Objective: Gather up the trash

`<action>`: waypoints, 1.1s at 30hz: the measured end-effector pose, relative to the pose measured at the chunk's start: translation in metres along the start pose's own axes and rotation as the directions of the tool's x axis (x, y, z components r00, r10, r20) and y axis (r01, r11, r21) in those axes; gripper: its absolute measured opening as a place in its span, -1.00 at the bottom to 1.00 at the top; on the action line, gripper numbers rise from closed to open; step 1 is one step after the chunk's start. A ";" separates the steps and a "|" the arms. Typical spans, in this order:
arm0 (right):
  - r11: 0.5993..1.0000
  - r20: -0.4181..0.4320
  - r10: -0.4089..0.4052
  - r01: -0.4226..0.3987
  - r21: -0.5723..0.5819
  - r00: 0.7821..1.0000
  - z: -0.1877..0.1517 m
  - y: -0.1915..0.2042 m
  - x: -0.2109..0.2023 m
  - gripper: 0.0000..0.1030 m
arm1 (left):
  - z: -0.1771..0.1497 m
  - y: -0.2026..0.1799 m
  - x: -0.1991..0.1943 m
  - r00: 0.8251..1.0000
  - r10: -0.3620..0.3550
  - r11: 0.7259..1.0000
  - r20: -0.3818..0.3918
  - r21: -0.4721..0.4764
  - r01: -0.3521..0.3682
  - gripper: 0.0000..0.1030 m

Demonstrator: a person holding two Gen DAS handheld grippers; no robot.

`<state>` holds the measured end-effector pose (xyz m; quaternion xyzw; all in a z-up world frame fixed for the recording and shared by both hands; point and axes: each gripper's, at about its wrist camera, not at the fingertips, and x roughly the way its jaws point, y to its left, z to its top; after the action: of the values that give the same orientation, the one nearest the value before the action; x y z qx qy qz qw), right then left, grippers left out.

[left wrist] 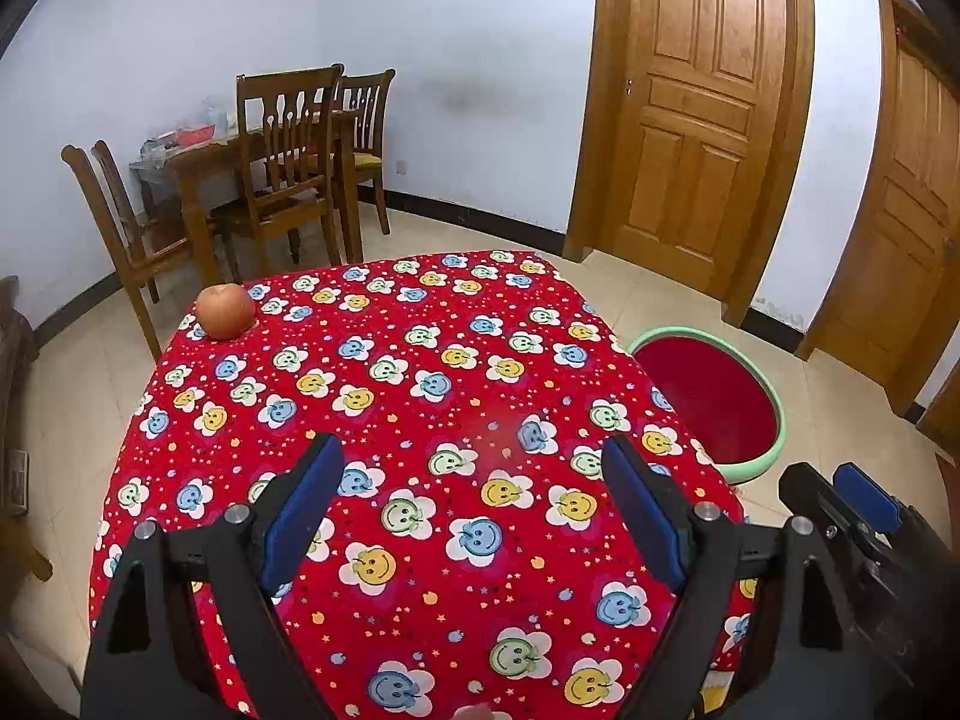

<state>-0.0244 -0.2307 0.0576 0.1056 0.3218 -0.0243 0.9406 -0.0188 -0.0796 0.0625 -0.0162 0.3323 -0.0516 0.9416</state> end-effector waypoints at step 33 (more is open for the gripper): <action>1.000 -0.014 -0.002 0.002 0.002 1.000 -0.002 0.001 0.005 0.53 | -0.005 0.003 0.004 1.000 0.004 1.000 -0.005 -0.013 -0.004 0.69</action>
<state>-0.0214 -0.2294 0.0527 0.1066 0.3285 -0.0247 0.9382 -0.0187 -0.0769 0.0563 -0.0216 0.3351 -0.0477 0.9407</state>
